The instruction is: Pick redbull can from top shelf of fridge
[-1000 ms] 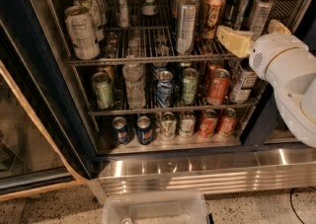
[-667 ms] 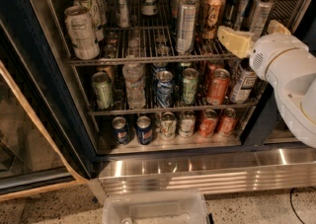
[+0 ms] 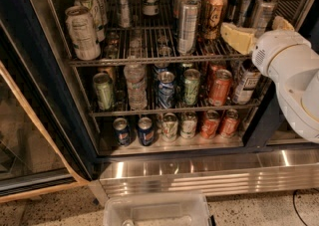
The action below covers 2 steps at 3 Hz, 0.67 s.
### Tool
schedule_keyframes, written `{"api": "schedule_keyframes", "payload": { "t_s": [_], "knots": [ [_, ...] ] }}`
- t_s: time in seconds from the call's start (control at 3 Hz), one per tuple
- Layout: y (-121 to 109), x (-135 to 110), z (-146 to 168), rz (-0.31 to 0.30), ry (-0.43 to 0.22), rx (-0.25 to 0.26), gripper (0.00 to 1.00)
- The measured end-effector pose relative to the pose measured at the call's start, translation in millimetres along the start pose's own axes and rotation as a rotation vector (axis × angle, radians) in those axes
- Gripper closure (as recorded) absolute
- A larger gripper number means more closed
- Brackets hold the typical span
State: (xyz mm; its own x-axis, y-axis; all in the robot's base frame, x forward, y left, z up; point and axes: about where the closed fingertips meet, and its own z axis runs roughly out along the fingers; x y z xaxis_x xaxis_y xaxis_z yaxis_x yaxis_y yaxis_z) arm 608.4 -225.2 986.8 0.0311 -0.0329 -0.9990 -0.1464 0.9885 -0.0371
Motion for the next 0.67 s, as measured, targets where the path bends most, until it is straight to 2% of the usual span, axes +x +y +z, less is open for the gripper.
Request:
{"api": "schedule_keyframes", "payload": {
  "t_s": [0.67],
  "knots": [
    [-7.0, 8.4, 6.8, -0.02, 0.01, 0.015, 0.21]
  ]
}}
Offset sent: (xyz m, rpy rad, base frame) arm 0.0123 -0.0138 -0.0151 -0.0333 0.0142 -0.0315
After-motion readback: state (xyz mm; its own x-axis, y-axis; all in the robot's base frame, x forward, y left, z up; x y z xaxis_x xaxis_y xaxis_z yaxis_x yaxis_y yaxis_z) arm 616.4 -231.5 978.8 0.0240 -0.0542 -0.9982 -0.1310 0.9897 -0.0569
